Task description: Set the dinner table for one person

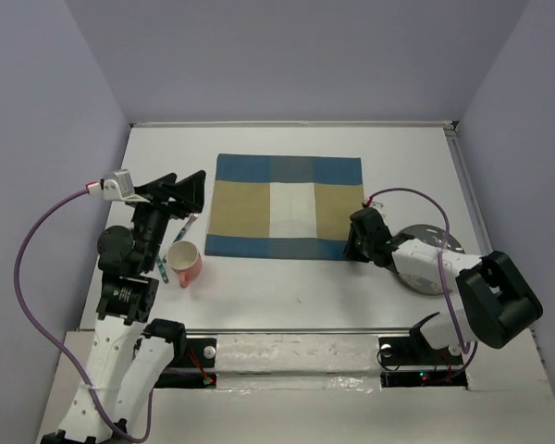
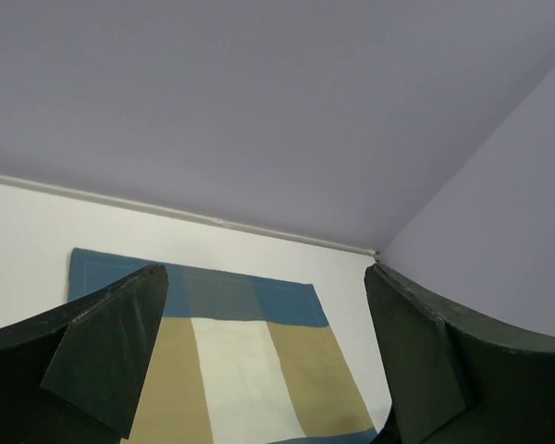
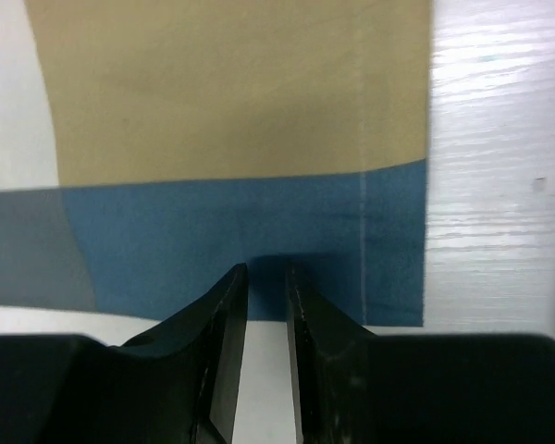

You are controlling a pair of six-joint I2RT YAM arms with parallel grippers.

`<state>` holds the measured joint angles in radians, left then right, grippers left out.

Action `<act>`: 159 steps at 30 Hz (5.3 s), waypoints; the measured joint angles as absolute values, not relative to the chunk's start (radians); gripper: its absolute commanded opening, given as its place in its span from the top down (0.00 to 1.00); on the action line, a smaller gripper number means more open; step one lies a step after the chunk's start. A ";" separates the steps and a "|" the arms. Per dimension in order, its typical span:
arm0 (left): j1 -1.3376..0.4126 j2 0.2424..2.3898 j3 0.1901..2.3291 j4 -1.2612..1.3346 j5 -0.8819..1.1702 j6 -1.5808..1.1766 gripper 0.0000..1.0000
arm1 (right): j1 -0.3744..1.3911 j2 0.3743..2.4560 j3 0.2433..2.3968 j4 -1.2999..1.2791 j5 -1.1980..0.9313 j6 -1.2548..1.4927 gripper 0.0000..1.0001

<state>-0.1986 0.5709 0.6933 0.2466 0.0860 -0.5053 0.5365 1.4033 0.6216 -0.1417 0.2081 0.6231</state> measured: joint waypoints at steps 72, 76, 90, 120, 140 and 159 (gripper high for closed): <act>-0.354 0.403 0.727 0.062 0.013 -0.265 0.01 | 0.169 0.616 0.559 -0.352 0.451 0.819 0.25; -0.400 0.389 0.727 0.061 0.009 -0.261 0.01 | 0.063 0.554 0.548 -0.481 0.586 0.873 0.25; -0.564 0.330 0.727 0.051 -0.046 -0.244 0.01 | -0.560 0.799 0.539 -0.620 0.524 0.885 0.06; -0.581 0.379 0.727 0.048 -0.054 -0.244 0.01 | -0.612 0.648 0.060 0.009 -0.183 1.140 1.00; -0.528 0.430 0.727 0.048 -0.051 -0.229 0.01 | -0.576 0.662 0.210 0.197 -0.457 1.122 1.00; -0.491 0.458 0.727 0.044 -0.123 -0.193 0.01 | 0.369 1.547 0.673 0.598 -0.404 1.014 1.00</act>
<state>-0.4908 0.4583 0.7265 0.0441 -0.1234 -0.1932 0.3691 1.5467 0.6735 0.5983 -0.4038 1.0138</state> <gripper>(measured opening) 0.989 0.038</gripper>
